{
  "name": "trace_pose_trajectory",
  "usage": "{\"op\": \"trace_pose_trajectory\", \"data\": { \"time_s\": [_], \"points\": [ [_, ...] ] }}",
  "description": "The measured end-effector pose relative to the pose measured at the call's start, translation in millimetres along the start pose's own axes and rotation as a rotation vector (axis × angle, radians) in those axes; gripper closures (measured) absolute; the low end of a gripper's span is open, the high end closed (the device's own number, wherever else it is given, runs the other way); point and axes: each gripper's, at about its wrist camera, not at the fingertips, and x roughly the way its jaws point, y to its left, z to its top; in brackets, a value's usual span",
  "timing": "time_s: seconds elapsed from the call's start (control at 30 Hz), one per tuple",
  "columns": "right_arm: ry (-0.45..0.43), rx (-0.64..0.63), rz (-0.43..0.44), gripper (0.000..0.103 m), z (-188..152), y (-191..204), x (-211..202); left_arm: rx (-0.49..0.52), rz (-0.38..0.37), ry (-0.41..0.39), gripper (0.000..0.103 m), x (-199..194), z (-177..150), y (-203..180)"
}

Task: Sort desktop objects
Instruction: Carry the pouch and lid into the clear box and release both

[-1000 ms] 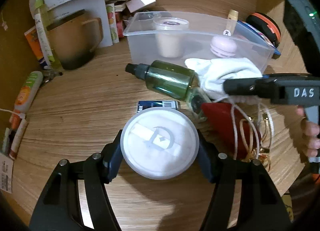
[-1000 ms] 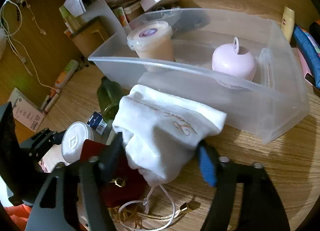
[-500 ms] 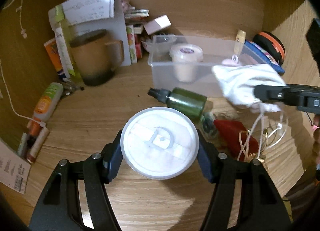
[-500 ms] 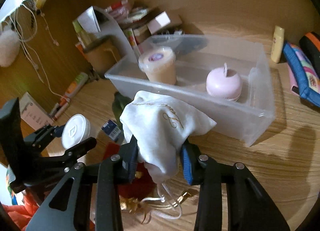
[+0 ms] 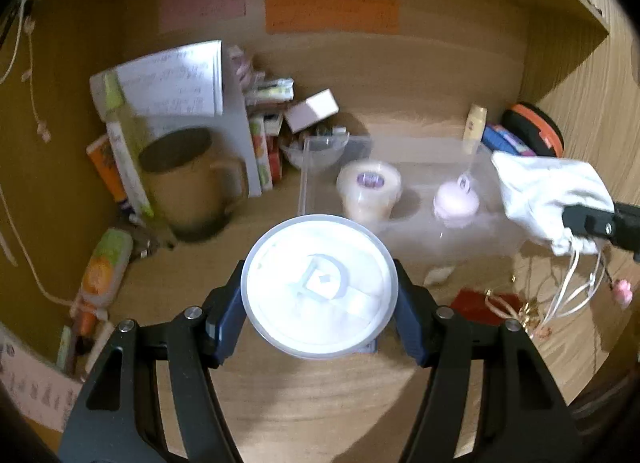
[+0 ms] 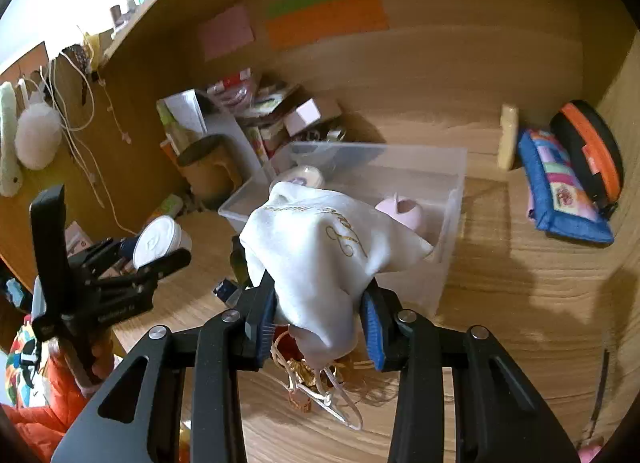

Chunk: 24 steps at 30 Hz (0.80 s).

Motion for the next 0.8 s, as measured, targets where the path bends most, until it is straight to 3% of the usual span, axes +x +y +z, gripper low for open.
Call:
{"op": "trace_pose_trajectory", "data": {
  "time_s": [0.33, 0.8],
  "points": [
    [-0.057, 0.01, -0.025, 0.069, 10.2, -15.5, -17.9, 0.027, -0.045, -0.038, 0.038, 6.7, 47.7, -13.9],
    [-0.031, 0.029, -0.058, 0.069, 35.1, -47.0, 12.7, 0.061, -0.122, 0.043, 0.038, 67.6, 90.2, -52.1]
  ]
}}
